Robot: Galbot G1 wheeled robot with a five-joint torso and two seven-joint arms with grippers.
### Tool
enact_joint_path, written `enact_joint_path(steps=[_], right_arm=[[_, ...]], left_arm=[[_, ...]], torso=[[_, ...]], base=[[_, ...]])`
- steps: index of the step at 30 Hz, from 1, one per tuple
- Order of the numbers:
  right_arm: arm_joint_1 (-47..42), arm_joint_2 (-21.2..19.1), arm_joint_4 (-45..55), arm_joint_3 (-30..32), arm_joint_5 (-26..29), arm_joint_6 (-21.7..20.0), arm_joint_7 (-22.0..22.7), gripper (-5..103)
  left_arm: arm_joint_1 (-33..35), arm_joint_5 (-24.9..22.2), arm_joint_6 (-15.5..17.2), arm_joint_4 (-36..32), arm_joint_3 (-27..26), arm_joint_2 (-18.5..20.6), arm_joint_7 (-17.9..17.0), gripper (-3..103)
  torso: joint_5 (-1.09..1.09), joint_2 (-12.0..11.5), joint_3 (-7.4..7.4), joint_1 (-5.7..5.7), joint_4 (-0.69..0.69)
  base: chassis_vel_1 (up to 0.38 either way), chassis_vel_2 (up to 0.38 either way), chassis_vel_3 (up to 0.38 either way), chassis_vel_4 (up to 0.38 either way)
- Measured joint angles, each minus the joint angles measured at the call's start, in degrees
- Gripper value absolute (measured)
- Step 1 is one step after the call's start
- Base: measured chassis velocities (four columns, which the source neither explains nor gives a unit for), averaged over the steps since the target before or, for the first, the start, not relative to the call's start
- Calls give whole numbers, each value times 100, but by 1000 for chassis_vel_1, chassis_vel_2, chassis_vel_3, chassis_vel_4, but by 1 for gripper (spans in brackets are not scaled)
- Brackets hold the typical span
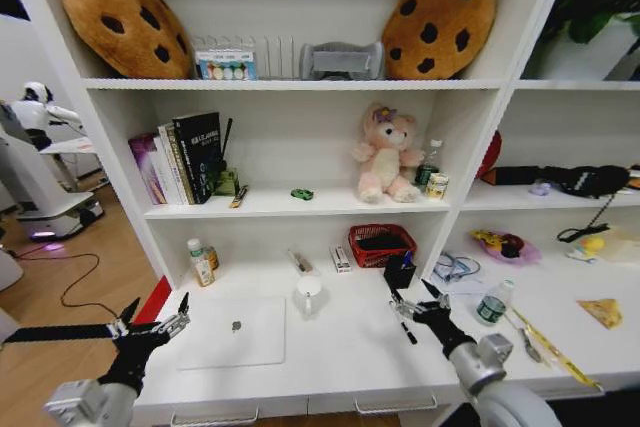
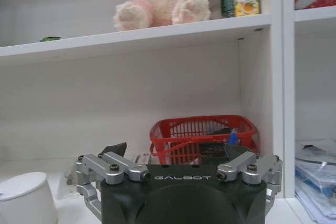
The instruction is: Organize the objects on the table.
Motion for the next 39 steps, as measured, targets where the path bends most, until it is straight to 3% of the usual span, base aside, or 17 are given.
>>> enact_joint_path(steps=[11,12,13,15,18,32,39], right_arm=[[400,-41,-298,-602,-227,-18,144,100],[631,-103,-311,-911,-216,-262,439,100],[631,-103,-311,-911,-216,-262,439,100],[1510,-280,-471,-2048,80,-1142,1412,100],[2026,-307,-804,-2510,310,-1469,1635,100],[2904,-277,-1577,-3329,654,-1767,1874,101],[3076,-229,-1715,-3468,737,-1772,1891,91]], left_arm=[[-1,0,0,0,2,-1,10,100],[0,0,0,0,2,-2,9,100],[0,0,0,0,2,-2,9,100],[0,0,0,-1,2,-1,13,100],[0,0,0,0,1,0,8,100],[0,0,0,0,0,0,7,100],[0,-1,0,0,0,0,6,100]], torso=[[3,-2,1,2,-2],[7,-1,1,1,2],[7,-1,1,1,2],[5,-2,1,2,0],[-1,-1,1,2,1],[3,-1,1,2,0],[2,-1,1,1,-1]], base=[[-182,-213,213,188],[-46,-140,50,30],[-46,-140,50,30],[0,0,0,0],[30,56,-15,-32],[10,15,-7,-13],[0,0,0,0]])
